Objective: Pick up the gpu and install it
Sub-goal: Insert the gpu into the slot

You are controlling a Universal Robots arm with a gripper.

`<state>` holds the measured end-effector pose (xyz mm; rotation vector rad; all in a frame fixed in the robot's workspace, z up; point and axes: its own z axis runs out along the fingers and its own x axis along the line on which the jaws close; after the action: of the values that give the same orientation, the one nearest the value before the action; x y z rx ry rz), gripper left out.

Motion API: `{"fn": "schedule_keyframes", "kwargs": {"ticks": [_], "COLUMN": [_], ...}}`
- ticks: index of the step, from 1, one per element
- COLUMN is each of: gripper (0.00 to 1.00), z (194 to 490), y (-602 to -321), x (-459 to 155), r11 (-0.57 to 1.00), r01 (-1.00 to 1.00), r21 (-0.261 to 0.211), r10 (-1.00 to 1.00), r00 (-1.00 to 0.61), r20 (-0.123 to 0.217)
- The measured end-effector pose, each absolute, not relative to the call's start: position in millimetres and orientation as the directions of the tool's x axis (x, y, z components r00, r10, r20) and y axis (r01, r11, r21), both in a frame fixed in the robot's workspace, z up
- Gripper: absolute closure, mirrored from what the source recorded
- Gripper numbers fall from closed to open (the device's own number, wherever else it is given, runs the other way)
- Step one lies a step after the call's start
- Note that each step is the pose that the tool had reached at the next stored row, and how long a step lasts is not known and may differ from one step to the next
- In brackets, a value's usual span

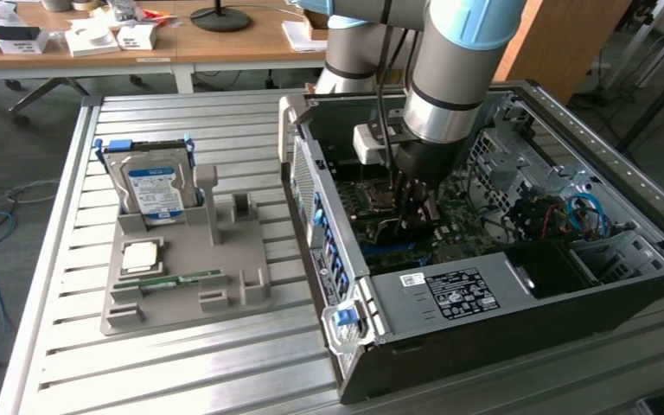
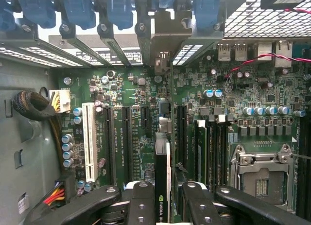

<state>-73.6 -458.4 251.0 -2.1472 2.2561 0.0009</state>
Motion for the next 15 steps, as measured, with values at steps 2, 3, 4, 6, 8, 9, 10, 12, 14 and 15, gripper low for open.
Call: {"fn": "schedule_keyframes", "kwargs": {"ticks": [2, 3, 4, 6, 8, 9, 10, 12, 14, 15], "gripper": [0.74, 0.74, 0.74, 0.74, 0.74, 0.74, 0.74, 0.74, 0.74, 0.74], "z": [251.1, 251.3, 251.5, 251.7, 251.8, 251.9, 251.9, 251.9, 251.9, 251.9], "y": [-458.4, -458.4, -458.4, -458.4, -458.4, -458.4, -458.4, -458.4, -458.4, -458.5], "x": [-73.6, -73.5, -73.4, -73.5, -73.5, -73.5, -73.5, -73.5, -73.4, -73.4], "r11": [0.049, 0.049, 0.049, 0.049, 0.049, 0.049, 0.049, 0.047, 0.046, 0.045], "r01": [-0.999, -0.999, -0.999, -0.999, -0.999, -0.999, -0.999, -0.999, -0.999, -0.999], "r21": [-0.018, -0.018, -0.018, -0.018, -0.018, -0.018, -0.018, -0.018, -0.018, -0.018], "r10": [-0.999, -0.999, -0.999, -0.999, -0.999, -0.999, -0.999, -0.999, -0.999, -0.999], "r00": [-0.049, -0.048, -0.048, -0.048, -0.048, -0.048, -0.048, -0.047, -0.045, -0.045], "r20": [-0.020, -0.020, -0.020, -0.020, -0.020, -0.020, -0.020, -0.020, -0.020, -0.020]}}
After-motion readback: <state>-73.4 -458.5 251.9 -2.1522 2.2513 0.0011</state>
